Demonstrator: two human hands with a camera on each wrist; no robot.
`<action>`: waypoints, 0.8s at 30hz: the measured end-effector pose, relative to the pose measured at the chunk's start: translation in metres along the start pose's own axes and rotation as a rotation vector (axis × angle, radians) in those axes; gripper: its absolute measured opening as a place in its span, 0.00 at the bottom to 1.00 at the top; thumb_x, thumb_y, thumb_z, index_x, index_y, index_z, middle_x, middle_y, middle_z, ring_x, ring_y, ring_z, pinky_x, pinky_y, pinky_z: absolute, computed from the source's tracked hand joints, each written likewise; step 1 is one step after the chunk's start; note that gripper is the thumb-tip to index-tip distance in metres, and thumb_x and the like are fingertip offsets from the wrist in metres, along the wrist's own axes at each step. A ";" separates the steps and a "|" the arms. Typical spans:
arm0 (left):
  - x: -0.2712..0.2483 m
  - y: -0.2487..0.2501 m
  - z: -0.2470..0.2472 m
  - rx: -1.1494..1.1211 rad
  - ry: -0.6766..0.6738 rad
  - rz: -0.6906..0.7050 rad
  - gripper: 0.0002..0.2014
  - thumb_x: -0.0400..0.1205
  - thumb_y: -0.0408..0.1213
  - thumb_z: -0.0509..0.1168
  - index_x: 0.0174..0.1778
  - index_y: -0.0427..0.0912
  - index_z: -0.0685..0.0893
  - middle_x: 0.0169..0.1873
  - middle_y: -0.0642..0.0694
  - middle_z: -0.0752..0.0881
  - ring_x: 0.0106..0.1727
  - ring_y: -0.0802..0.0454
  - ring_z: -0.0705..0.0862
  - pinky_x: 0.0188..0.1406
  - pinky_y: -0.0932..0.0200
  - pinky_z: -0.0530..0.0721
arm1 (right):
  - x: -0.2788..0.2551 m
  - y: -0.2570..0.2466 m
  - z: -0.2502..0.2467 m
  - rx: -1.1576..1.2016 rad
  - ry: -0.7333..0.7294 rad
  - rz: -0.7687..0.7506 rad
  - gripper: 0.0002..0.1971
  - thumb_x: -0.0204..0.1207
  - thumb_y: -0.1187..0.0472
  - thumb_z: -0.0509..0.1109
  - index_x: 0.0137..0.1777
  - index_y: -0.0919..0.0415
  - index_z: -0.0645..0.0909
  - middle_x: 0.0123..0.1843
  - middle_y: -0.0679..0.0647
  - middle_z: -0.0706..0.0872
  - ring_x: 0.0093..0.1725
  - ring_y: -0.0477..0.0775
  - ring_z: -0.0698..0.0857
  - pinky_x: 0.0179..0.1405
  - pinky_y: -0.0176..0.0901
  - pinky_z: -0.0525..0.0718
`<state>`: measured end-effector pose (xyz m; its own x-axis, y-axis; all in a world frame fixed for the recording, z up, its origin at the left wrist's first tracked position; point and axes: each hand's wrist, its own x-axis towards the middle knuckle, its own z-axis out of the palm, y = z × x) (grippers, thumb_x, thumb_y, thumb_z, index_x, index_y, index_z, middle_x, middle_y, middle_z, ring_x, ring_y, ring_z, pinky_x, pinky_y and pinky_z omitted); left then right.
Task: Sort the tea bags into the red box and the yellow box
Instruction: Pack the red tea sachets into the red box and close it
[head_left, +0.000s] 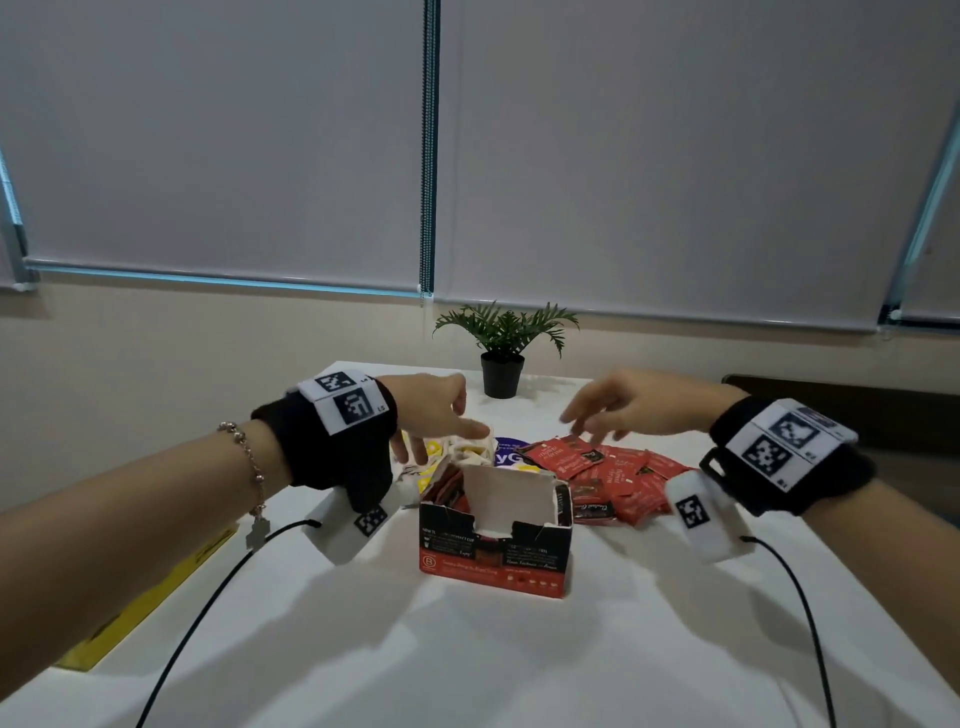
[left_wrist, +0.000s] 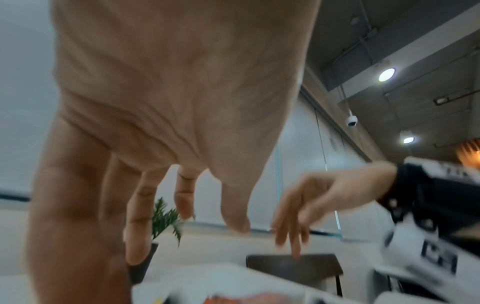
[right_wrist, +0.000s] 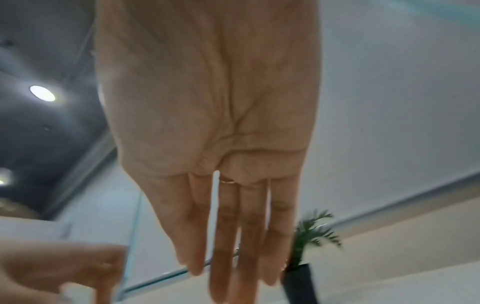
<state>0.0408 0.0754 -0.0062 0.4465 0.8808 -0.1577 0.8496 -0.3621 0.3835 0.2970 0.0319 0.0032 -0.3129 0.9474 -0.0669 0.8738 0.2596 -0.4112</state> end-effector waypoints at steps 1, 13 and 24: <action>0.000 0.003 -0.005 -0.016 -0.004 0.015 0.22 0.82 0.56 0.64 0.61 0.44 0.69 0.56 0.43 0.80 0.39 0.47 0.90 0.29 0.56 0.88 | -0.001 0.014 -0.002 -0.084 0.017 0.081 0.12 0.82 0.62 0.68 0.64 0.54 0.83 0.59 0.50 0.89 0.52 0.47 0.90 0.49 0.35 0.85; 0.008 0.044 -0.013 -0.199 0.177 0.278 0.16 0.82 0.53 0.64 0.58 0.47 0.78 0.53 0.48 0.86 0.41 0.55 0.91 0.37 0.58 0.89 | 0.022 0.058 0.062 -0.204 -0.033 0.332 0.30 0.67 0.44 0.81 0.69 0.46 0.79 0.62 0.45 0.86 0.56 0.48 0.82 0.55 0.38 0.74; 0.004 0.029 -0.023 -0.204 0.193 0.302 0.15 0.81 0.53 0.65 0.57 0.49 0.80 0.49 0.53 0.87 0.42 0.55 0.90 0.41 0.55 0.90 | 0.038 0.064 0.049 -0.325 -0.115 0.451 0.28 0.64 0.52 0.84 0.63 0.58 0.80 0.59 0.53 0.87 0.55 0.54 0.85 0.44 0.40 0.81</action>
<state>0.0609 0.0755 0.0255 0.5897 0.7925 0.1555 0.6070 -0.5620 0.5619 0.3229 0.0757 -0.0706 0.0949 0.9562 -0.2769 0.9944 -0.1042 -0.0193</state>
